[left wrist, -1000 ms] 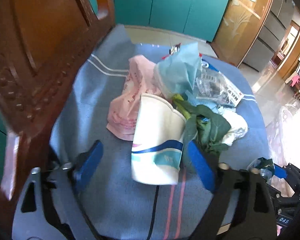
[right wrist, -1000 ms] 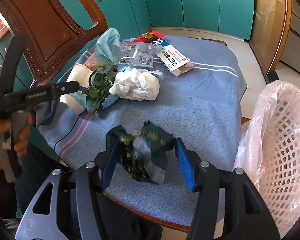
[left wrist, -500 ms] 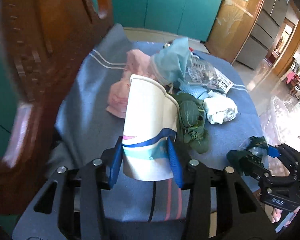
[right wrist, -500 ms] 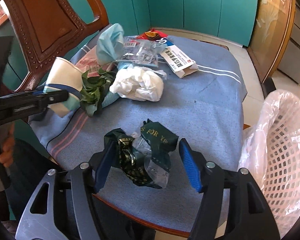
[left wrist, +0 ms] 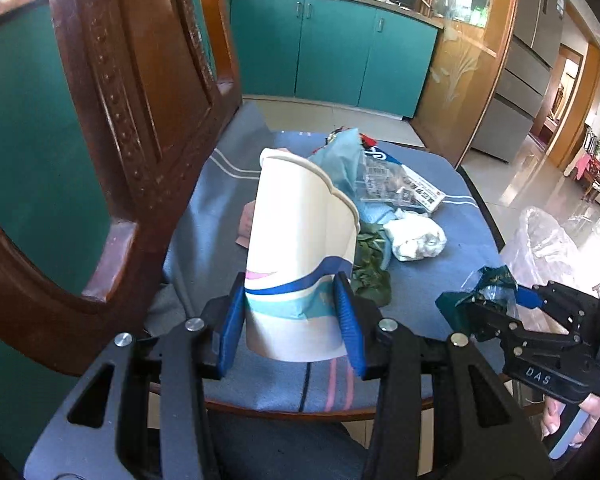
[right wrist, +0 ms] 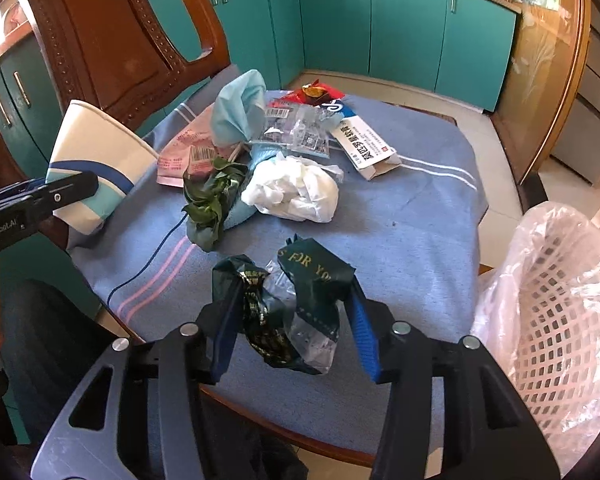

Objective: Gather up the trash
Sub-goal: 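Carry the paper cup and green wrapper over the basket and release both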

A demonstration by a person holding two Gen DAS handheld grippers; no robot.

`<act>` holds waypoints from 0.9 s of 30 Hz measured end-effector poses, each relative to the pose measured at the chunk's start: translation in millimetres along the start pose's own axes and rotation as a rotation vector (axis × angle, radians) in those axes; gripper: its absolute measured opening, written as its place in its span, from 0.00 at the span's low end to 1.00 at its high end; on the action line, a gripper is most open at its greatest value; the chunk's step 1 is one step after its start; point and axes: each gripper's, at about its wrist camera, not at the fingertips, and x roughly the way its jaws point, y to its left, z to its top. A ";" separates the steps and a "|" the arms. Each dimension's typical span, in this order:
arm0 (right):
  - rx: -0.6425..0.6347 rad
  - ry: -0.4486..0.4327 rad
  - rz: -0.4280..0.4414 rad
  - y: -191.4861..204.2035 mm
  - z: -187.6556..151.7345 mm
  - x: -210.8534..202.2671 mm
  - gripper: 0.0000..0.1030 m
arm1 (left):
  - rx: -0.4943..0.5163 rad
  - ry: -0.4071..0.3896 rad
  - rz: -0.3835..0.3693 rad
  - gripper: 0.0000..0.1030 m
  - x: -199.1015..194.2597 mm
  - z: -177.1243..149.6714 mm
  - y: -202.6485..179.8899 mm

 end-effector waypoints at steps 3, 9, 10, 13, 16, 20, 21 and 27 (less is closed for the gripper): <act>0.011 -0.043 -0.038 -6.8 1.9 -15.5 0.49 | 0.018 -0.015 -0.017 0.43 -6.9 0.7 -10.1; 0.089 -0.192 -0.152 -53.2 8.1 -75.7 0.49 | 0.072 -0.052 -0.083 0.43 -20.8 8.1 -42.5; 0.113 -0.213 -0.180 -65.8 6.5 -87.3 0.49 | 0.089 -0.059 -0.108 0.43 -22.7 10.2 -53.7; 0.184 -0.251 -0.264 -102.6 -6.4 -115.3 0.49 | 0.127 -0.055 -0.180 0.43 -21.5 14.0 -81.7; 0.253 -0.255 -0.323 -133.4 -26.4 -132.6 0.49 | 0.189 -0.054 -0.249 0.43 -20.6 15.4 -121.3; 0.340 -0.244 -0.391 -168.5 -54.7 -149.8 0.49 | 0.303 -0.040 -0.359 0.43 -17.6 13.1 -185.2; 0.366 -0.245 -0.405 -178.6 -62.5 -155.5 0.49 | 0.331 -0.030 -0.377 0.43 -14.8 12.3 -200.7; 0.419 -0.249 -0.458 -204.9 -87.0 -174.7 0.49 | 0.456 0.053 -0.480 0.43 6.5 -2.5 -279.7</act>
